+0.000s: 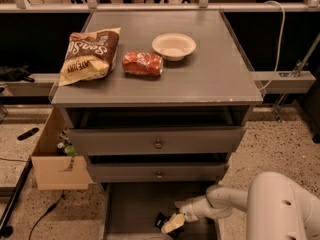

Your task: Place rxbar chocolate into bottom drawer

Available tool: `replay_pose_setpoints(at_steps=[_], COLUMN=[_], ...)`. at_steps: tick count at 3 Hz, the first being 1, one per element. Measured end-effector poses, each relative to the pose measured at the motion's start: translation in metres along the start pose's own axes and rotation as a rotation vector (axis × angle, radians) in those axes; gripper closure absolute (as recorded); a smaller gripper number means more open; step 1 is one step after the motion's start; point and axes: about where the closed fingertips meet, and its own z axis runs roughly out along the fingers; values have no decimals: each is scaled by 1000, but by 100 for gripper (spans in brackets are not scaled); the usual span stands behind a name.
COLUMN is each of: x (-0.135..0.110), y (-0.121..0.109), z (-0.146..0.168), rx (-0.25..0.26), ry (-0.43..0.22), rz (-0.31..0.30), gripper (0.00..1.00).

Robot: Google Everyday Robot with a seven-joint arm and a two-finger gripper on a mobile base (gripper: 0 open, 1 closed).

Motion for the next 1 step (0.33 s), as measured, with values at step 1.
replay_pose_setpoints(at_steps=[1], x=[0], y=[0], z=[0], rx=[0], ry=[0], rz=[0], gripper=[0])
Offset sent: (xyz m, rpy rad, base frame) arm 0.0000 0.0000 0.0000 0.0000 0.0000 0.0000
